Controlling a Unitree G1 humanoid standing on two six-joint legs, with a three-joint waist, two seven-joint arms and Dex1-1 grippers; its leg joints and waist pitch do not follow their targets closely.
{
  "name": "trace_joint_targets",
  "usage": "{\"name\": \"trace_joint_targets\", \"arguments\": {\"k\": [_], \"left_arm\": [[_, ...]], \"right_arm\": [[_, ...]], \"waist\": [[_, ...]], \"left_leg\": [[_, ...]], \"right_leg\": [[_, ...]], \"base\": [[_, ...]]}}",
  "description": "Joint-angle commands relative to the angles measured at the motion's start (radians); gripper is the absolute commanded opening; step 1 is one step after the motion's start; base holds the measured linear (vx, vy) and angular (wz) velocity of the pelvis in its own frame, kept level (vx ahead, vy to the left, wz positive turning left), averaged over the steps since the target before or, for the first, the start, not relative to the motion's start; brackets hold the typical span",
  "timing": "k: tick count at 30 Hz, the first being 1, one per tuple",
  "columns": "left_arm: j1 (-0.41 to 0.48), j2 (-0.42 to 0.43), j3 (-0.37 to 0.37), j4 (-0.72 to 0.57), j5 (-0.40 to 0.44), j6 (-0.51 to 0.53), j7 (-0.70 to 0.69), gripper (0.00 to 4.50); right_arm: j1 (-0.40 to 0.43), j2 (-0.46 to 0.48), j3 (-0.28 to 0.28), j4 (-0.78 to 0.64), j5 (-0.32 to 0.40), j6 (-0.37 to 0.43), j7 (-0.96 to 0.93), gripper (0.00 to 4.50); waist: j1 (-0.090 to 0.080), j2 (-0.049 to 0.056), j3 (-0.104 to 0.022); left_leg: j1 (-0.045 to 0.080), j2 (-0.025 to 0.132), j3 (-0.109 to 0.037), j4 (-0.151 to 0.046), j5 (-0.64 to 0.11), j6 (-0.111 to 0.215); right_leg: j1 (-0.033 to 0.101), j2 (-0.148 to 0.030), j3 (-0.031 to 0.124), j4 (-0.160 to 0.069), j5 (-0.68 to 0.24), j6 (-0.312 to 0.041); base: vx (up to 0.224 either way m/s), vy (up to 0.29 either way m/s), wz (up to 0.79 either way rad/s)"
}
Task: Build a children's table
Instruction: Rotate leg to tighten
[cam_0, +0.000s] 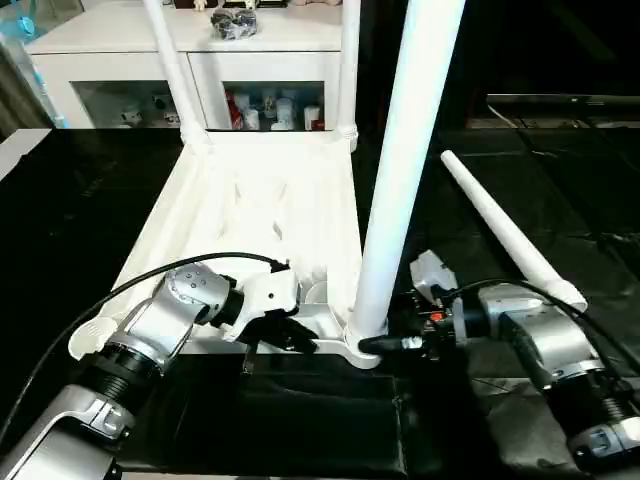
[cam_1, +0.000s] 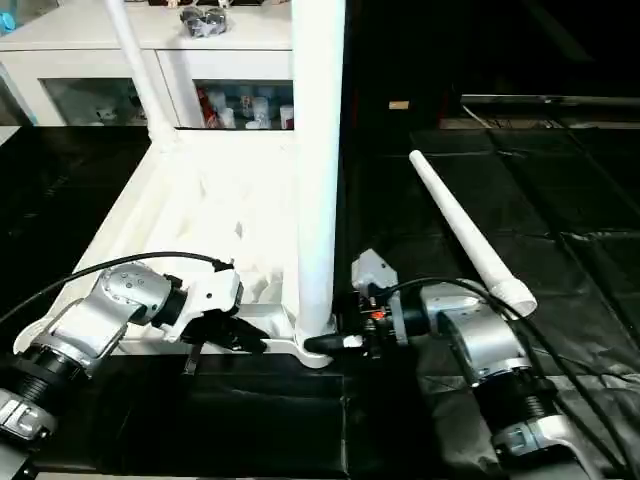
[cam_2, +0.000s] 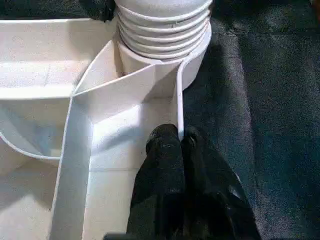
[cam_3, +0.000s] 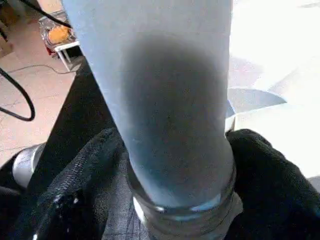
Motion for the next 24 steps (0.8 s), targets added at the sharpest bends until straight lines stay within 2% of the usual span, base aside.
{"name": "trace_joint_targets", "arguments": {"k": [1,12,14,18,20,24], "left_arm": [[0.008,-0.006,-0.036,-0.004,0.019,-0.008,-0.017,0.0],[0.004,-0.004,-0.037,0.004,0.025,-0.013,-0.019,0.0],[0.003,-0.003,-0.037,0.006,0.025,-0.014,-0.019,0.0],[0.001,-0.003,-0.036,0.009,0.026,-0.014,-0.019,0.0],[0.0,-0.003,-0.036,0.011,0.027,-0.014,-0.019,0.0],[-0.001,-0.003,-0.035,0.012,0.028,-0.015,-0.019,0.0]], "right_arm": [[0.006,0.007,-0.001,-0.036,-0.003,-0.03,-0.015,3.84],[0.012,0.012,0.026,-0.019,-0.043,-0.051,-0.038,3.84],[0.011,0.014,0.028,-0.016,-0.042,-0.043,-0.04,3.48],[0.01,0.018,0.025,-0.013,-0.035,-0.035,-0.037,3.29],[0.009,0.018,0.026,-0.012,-0.034,-0.032,-0.034,3.02],[0.009,0.016,0.028,-0.011,-0.03,-0.024,-0.027,2.77]], "waist": [[-0.006,-0.007,-0.068],[-0.007,-0.005,-0.068],[-0.006,-0.004,-0.068],[-0.006,-0.004,-0.068],[-0.006,-0.004,-0.069],[-0.006,-0.003,-0.069]], "left_leg": [[0.01,0.026,-0.002,-0.067,-0.198,0.048],[0.011,0.026,-0.003,-0.067,-0.219,0.04],[0.011,0.025,-0.003,-0.067,-0.219,0.04],[0.011,0.026,-0.003,-0.067,-0.216,0.041],[0.011,0.026,-0.004,-0.066,-0.212,0.042],[0.01,0.026,-0.003,-0.067,-0.214,0.043]], "right_leg": [[0.052,-0.05,0.044,-0.052,-0.231,-0.218],[0.053,-0.05,0.044,-0.053,-0.238,-0.217],[0.053,-0.049,0.044,-0.052,-0.237,-0.217],[0.054,-0.049,0.044,-0.051,-0.229,-0.219],[0.054,-0.05,0.044,-0.05,-0.218,-0.222],[0.054,-0.049,0.044,-0.05,-0.22,-0.223]], "base": [[0.0,0.0,0.0],[0.0,0.0,0.0],[0.0,0.0,0.0],[0.0,0.0,0.0],[0.0,0.0,0.0],[0.0,0.0,0.0]]}}
